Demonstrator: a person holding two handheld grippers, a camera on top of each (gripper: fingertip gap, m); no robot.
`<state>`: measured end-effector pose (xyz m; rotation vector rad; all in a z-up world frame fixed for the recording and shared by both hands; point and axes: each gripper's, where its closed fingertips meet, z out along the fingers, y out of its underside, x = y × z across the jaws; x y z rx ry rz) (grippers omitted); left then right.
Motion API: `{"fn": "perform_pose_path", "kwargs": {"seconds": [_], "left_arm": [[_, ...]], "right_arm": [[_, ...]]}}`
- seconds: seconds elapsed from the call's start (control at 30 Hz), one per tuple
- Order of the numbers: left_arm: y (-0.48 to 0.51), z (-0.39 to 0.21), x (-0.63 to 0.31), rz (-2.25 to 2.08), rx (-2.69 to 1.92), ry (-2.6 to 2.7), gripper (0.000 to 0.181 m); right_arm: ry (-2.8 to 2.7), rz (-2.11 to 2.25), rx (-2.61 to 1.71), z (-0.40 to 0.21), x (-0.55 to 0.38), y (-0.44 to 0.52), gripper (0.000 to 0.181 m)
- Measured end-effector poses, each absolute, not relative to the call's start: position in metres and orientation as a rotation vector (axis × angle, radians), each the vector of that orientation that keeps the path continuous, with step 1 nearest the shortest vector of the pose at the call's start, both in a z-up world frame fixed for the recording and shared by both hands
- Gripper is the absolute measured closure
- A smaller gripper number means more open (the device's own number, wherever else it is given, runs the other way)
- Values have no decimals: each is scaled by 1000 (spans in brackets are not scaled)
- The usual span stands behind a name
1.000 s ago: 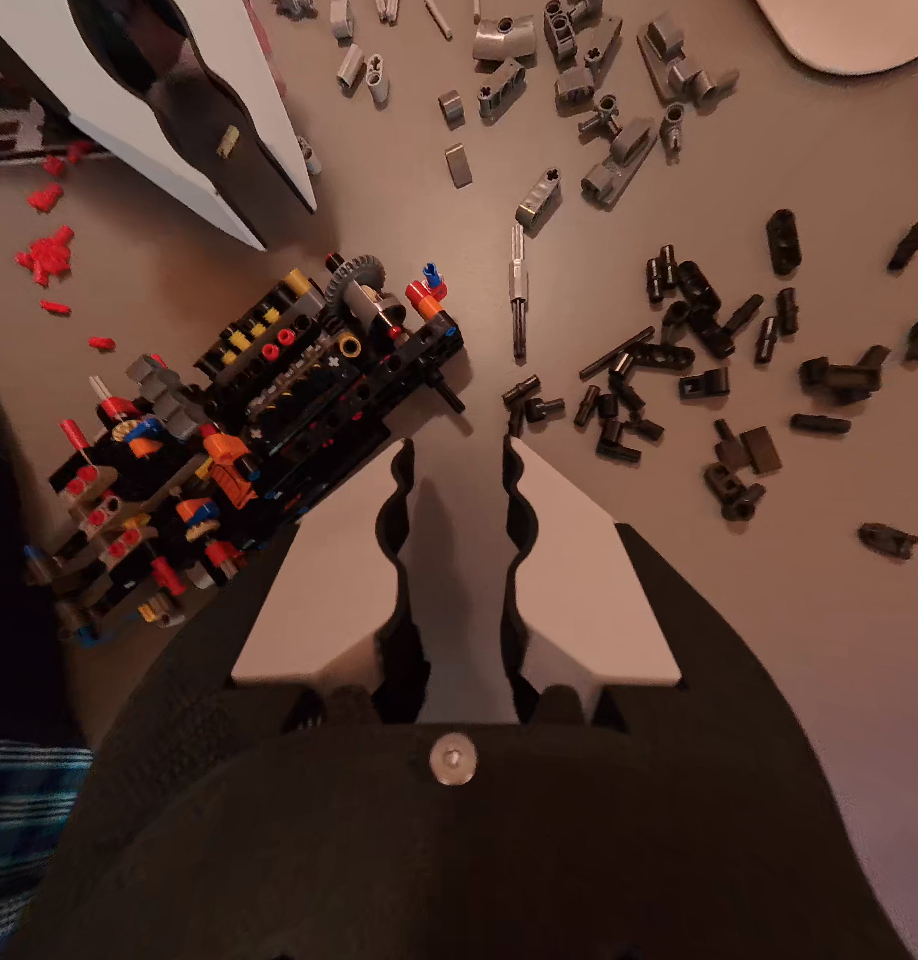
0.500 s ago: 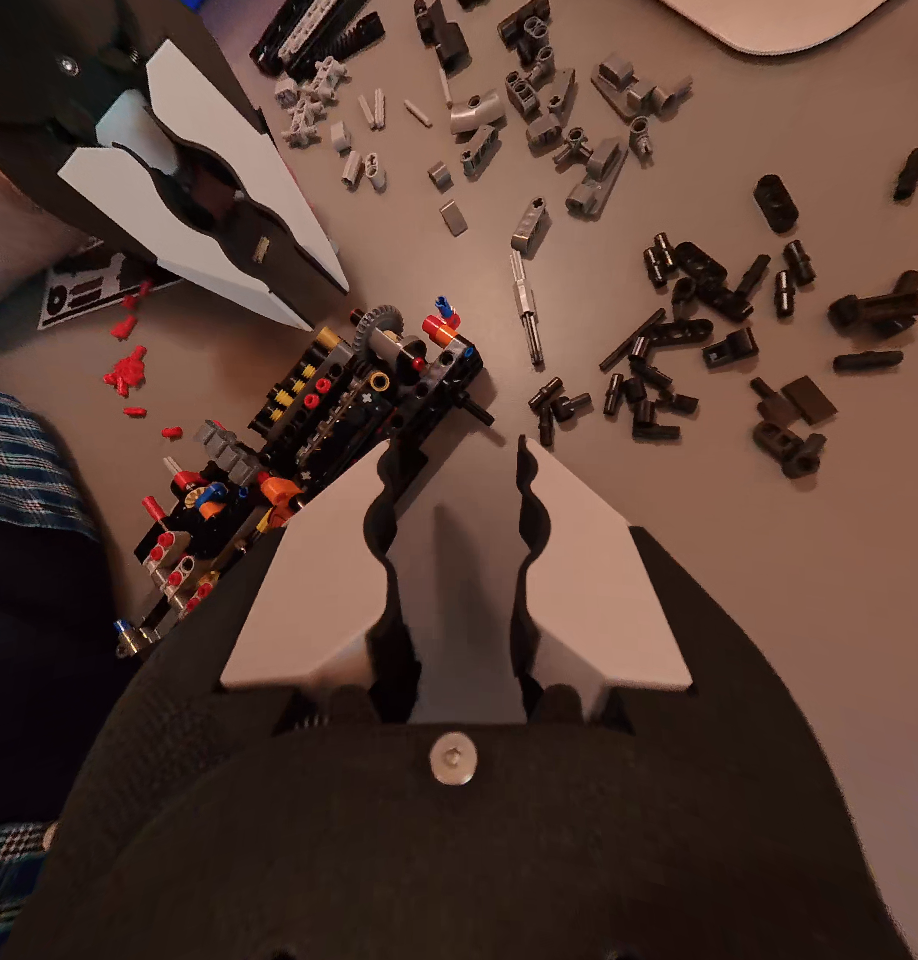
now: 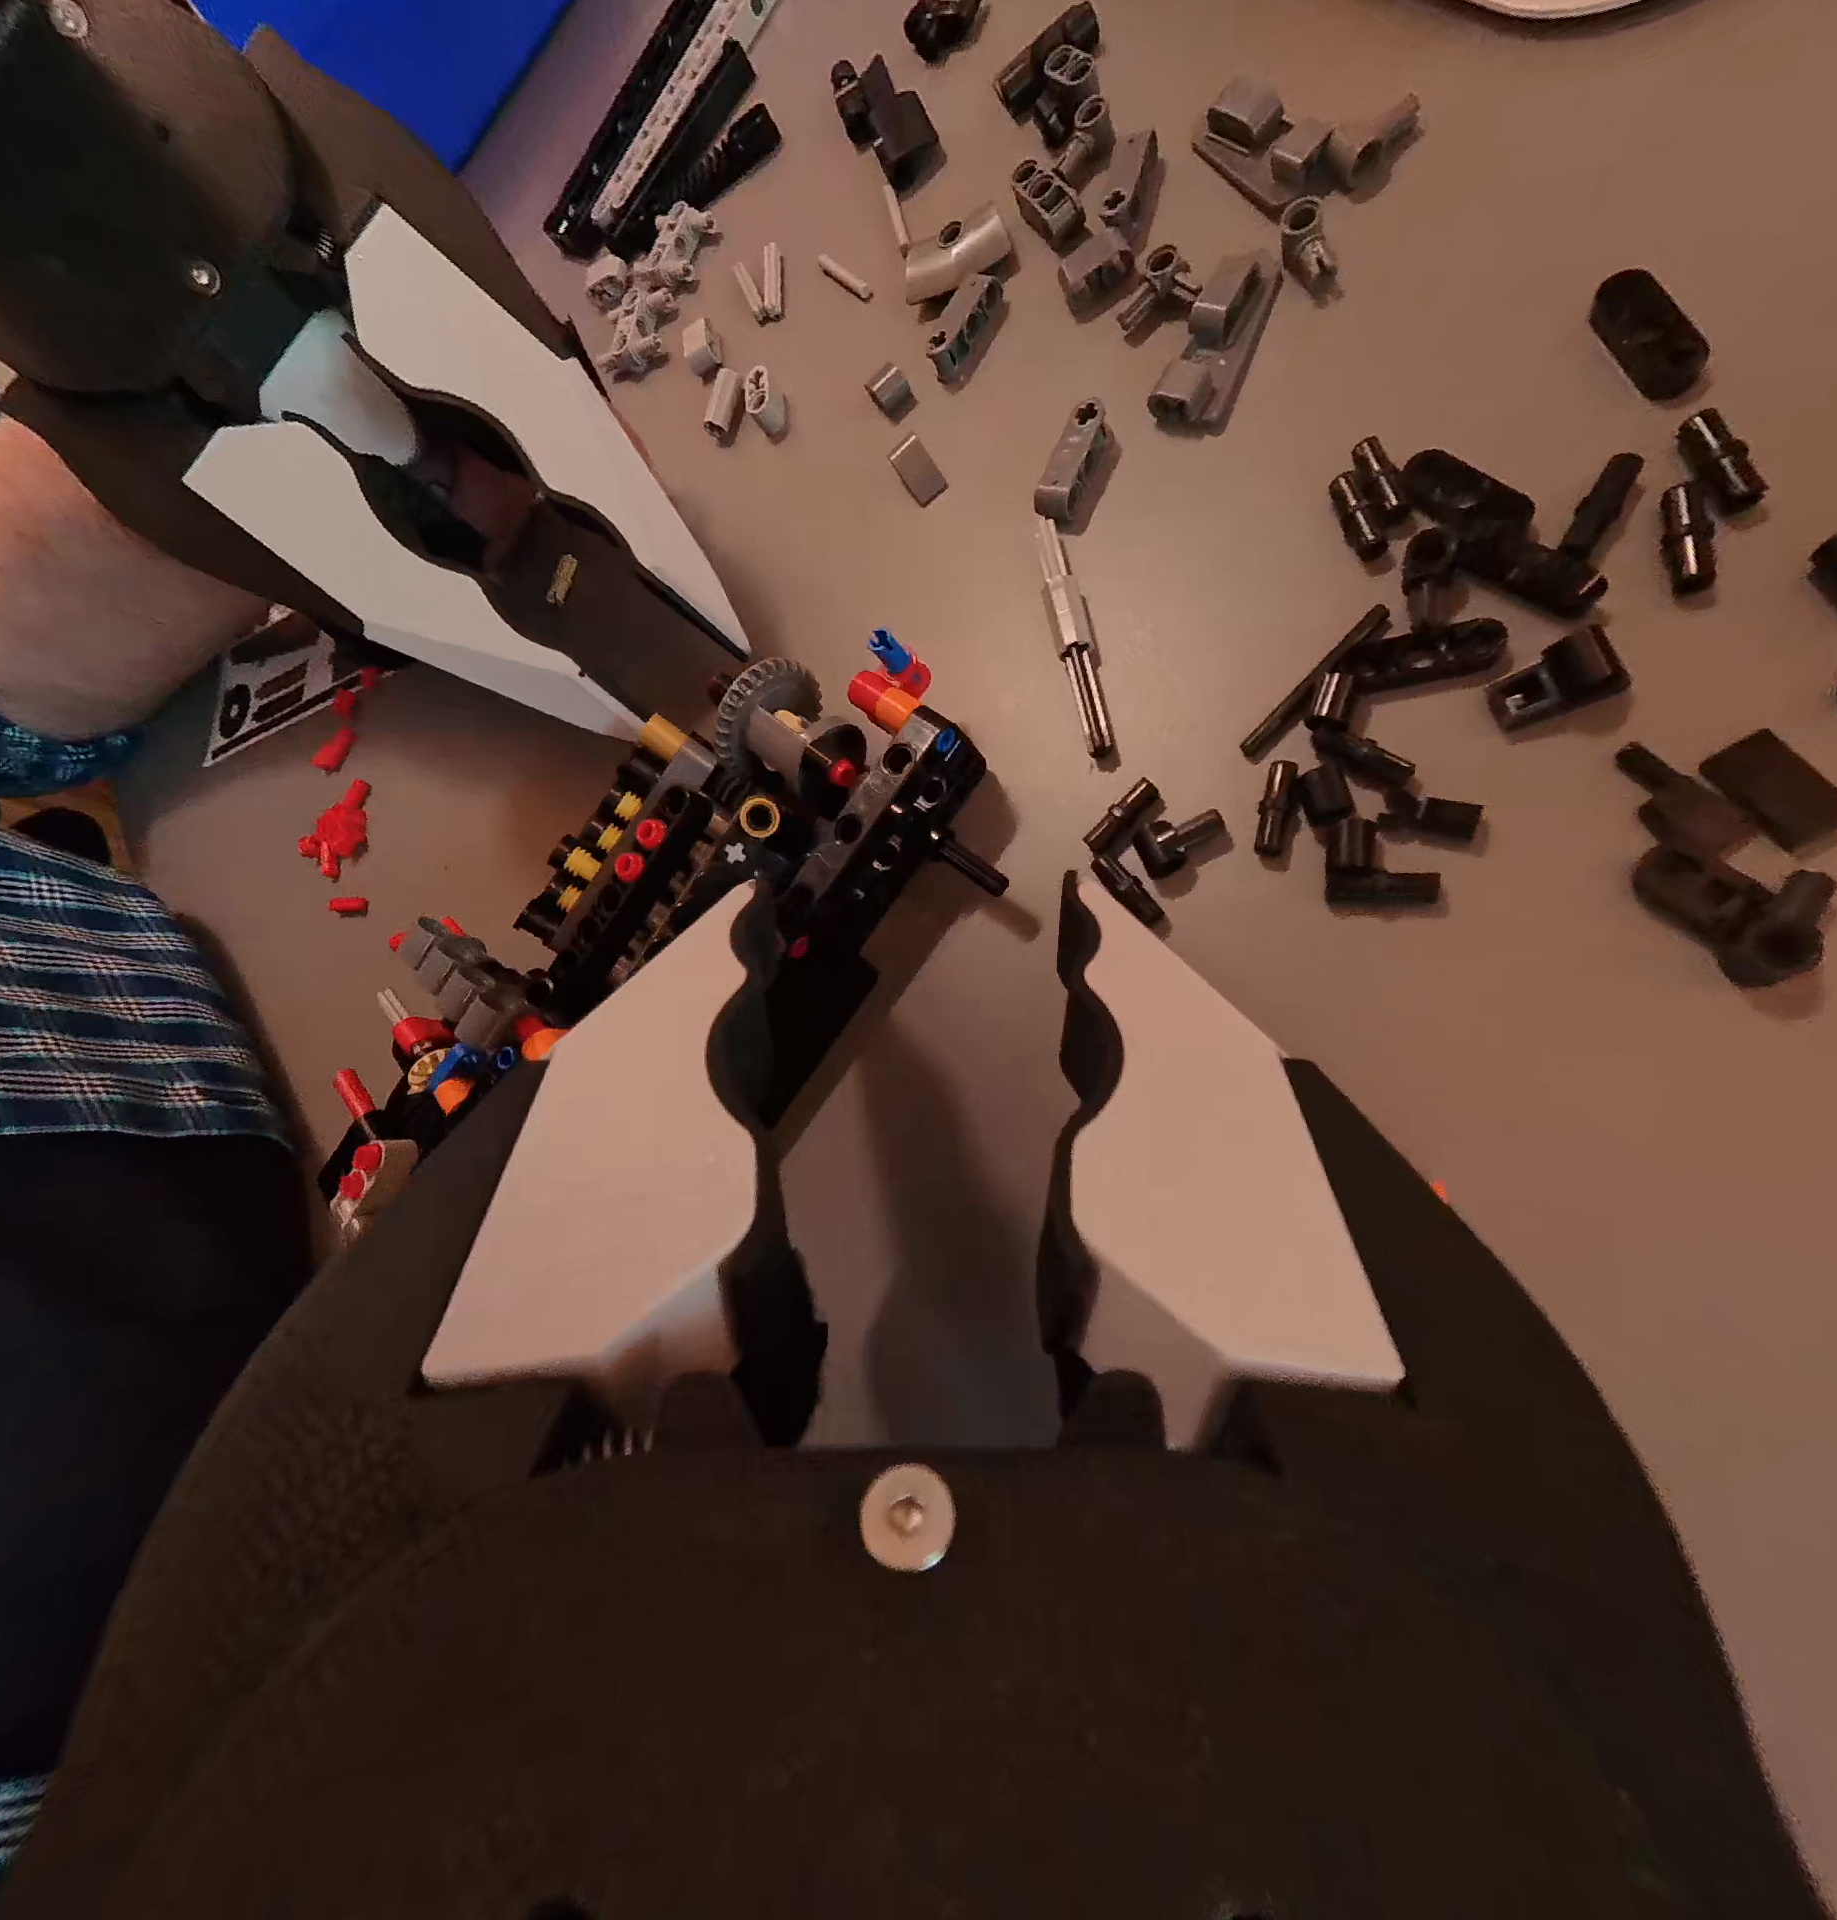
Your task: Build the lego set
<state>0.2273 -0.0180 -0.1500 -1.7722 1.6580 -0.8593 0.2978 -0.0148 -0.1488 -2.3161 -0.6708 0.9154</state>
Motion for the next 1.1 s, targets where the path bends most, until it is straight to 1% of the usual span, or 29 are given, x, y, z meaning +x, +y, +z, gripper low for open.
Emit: {"fn": "perform_pose_path", "kwargs": {"seconds": [0.13, 0.27, 0.4, 0.83, 1.1], "left_arm": [[-19, -148, 232, -881, -1762, 1656, 158], [-20, -145, 235, -881, -1722, 1660, 160], [-22, -146, 235, -887, -1720, 1677, 160], [-23, -148, 230, -880, -1707, 1714, 155], [-9, -149, 218, -785, -1718, 1712, 150]], "right_arm": [[-683, 930, -2310, -149, 297, -14, 129], [-676, 959, -2299, -149, 297, -15, 136], [-675, 956, -2297, -149, 301, -14, 139], [-627, 945, -2316, -141, 315, -37, 135], [-617, 903, -2314, -137, 313, -42, 134]]}}
